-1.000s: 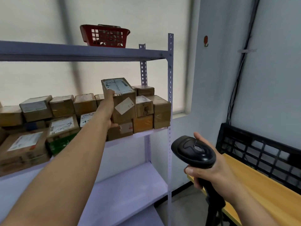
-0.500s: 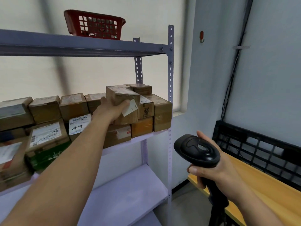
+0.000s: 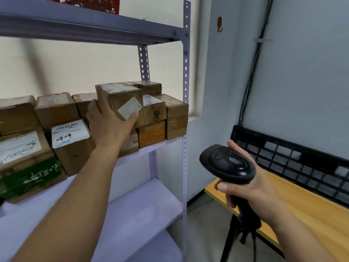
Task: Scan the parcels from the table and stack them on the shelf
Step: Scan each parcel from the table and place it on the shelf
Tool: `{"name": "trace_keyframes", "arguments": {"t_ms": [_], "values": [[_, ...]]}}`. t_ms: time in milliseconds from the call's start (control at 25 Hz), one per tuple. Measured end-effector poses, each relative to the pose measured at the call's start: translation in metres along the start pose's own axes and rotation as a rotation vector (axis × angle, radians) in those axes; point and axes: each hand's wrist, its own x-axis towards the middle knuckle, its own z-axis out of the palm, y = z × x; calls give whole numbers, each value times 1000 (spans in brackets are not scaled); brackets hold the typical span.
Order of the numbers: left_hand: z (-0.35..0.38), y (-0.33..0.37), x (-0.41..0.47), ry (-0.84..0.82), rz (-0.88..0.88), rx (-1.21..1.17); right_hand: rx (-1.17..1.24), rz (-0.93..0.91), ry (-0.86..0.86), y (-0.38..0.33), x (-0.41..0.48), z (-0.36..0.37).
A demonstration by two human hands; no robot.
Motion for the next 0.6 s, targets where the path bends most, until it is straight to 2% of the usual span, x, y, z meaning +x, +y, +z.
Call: {"name": "trace_keyframes", "arguments": {"t_ms": [80,160,400,600], "values": [[2,11,-37,91,58,-9,-22,20,20,3,-11,-8],[10,27,-83,107,141,-65,-39,35,33,7,-28,-20],[56,87,-236,-259,197,-104,-39,58,104,13,-112,-85],[86,169,-342,-482,267,-135,-95,85,226,8,-197,-162]]}}
